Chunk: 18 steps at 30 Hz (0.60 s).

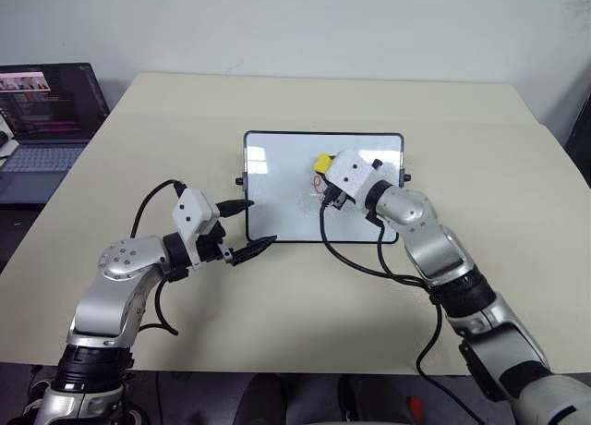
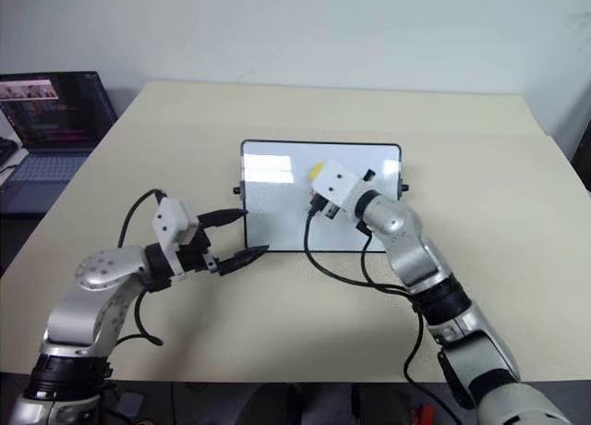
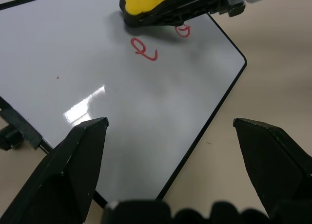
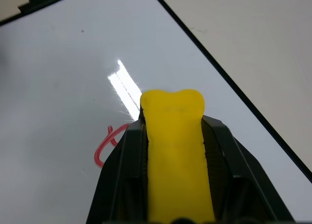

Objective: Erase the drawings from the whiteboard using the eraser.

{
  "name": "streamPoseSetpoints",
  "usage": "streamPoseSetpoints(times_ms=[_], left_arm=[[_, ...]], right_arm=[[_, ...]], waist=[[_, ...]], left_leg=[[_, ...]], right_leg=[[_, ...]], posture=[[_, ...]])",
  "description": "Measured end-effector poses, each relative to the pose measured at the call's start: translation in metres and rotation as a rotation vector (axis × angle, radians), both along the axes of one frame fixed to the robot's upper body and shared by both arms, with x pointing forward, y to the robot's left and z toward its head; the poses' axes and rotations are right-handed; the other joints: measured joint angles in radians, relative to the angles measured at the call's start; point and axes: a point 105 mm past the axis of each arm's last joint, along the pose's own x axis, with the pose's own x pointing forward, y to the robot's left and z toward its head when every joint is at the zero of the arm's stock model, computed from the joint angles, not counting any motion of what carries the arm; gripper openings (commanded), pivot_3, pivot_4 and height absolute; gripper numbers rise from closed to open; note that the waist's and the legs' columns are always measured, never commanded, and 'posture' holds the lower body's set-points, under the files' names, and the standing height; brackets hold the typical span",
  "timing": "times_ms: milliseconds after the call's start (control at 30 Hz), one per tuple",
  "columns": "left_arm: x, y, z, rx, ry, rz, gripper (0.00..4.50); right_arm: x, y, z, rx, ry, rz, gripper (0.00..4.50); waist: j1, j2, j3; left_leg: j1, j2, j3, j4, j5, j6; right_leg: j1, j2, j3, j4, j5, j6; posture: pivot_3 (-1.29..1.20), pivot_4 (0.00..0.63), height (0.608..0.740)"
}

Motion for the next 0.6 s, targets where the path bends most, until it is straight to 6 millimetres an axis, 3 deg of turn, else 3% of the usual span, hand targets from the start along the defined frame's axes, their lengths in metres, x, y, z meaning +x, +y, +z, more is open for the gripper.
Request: streamPoseSetpoints(times_ms=[200,300,467,600], left_arm=[[-0.002,-0.002,0.001,0.001,-0.009,0.001,4.50],[-0.002,-0.002,0.001,0.002,-0.010,-0.001,4.50],[-0.002,-0.002,0.001,0.002,-0.010,-0.001,4.50],[-0.002,-0.002,0.001,0.001,-0.010,-0.001,4.50]], right_arm=[[-0.018,0.010,-0.030,-0.107,0.100,0.114,1.18],[-0.015,0.008,-0.030,-0.122,0.075,0.088,1.18],[0.002,-0.007,-0.009,-0.092,-0.031,-0.024,1.17],[-0.003,-0.007,-0.014,-0.113,0.000,0.008,1.17]], waist=[[-0.001,0.000,0.000],[-0.001,0.000,0.000],[0.000,0.000,0.000],[-0.001,0.000,0.000]], left_leg=[[0.002,0.000,0.000,0.001,0.000,0.000],[0.005,0.000,0.000,0.001,0.000,0.000],[0.006,0.000,0.000,0.001,0.001,0.000],[0.005,0.000,0.000,0.001,0.001,0.000]], right_leg=[[0.001,0.000,0.000,0.003,0.000,0.000],[0.001,0.000,0.001,0.007,0.000,0.000],[0.002,0.000,0.000,0.008,0.000,0.000],[0.002,0.000,0.001,0.007,0.000,0.000]], posture=[[0.00,0.150,0.740],[0.00,0.150,0.740],[0.00,0.150,0.740],[0.00,0.150,0.740]])
